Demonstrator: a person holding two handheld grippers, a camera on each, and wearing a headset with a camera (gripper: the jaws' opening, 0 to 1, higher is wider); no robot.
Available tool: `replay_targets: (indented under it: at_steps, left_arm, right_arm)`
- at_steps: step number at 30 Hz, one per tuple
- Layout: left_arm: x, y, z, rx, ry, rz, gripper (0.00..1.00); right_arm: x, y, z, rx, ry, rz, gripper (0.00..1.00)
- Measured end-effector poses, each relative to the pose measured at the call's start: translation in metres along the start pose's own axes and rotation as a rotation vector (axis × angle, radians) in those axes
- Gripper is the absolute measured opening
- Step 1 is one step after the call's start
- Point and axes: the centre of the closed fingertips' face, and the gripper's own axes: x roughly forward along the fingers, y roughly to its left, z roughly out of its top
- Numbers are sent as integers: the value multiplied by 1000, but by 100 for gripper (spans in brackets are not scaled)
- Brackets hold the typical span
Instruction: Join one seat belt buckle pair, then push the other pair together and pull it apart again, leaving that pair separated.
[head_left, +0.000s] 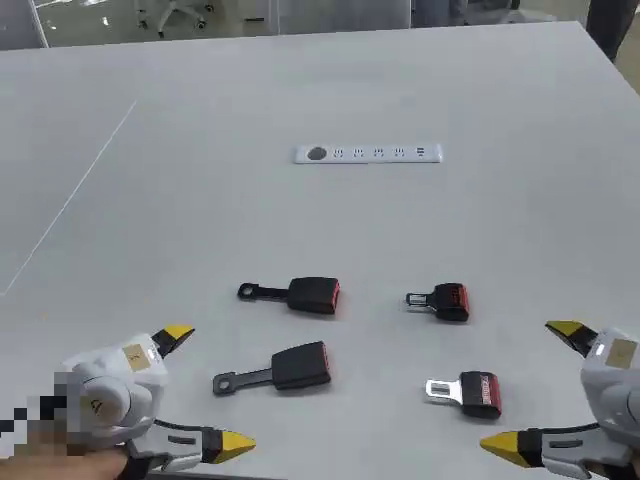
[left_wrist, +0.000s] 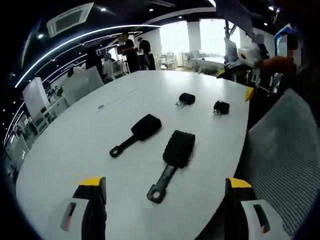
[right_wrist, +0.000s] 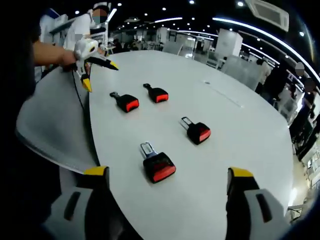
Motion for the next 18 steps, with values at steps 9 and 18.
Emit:
replay_targets:
  at_steps: [9,18]
  left_arm:
    - [12,-15,1,33,-29,-16,88]
    - [17,-30,-5,16,-27,-89,95]
  right_arm:
    - [3,1,12,-20,-13,14,97]
    - [2,-1,12,-27,-17,13,99]
